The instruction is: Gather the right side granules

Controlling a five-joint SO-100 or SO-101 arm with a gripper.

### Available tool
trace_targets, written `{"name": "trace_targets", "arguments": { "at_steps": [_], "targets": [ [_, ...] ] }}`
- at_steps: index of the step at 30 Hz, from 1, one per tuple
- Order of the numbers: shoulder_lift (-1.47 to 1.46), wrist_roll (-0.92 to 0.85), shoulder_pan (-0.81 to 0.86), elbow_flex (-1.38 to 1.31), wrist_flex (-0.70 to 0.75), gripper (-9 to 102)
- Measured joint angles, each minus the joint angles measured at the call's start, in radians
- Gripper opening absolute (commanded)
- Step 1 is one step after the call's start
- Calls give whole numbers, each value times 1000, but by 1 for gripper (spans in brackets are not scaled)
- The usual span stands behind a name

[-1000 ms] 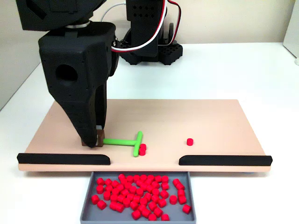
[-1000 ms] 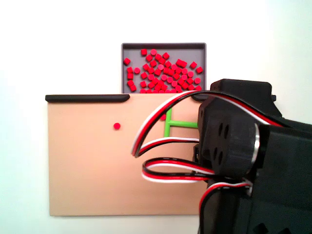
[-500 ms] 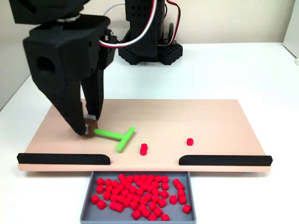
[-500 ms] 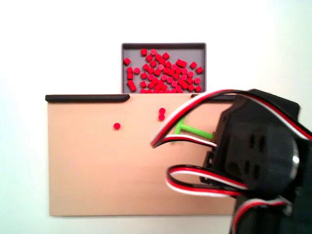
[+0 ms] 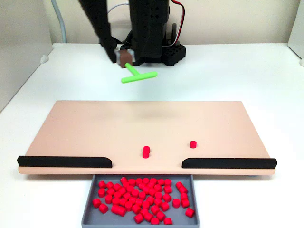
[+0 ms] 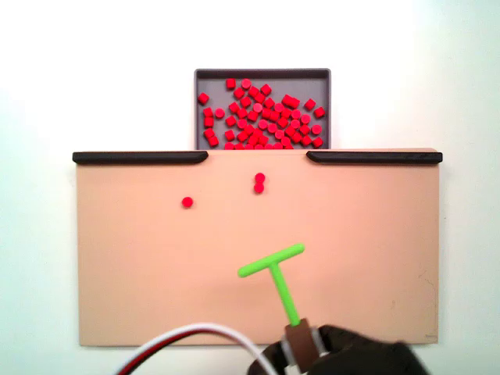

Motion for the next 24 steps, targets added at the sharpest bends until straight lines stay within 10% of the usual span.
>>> {"name": "trace_targets", "arguments": {
  "at_steps": [10,24],
  "targets": [
    [126,413,-135,158,35,0],
    [164,492,-112,158,31,0]
  ]
}}
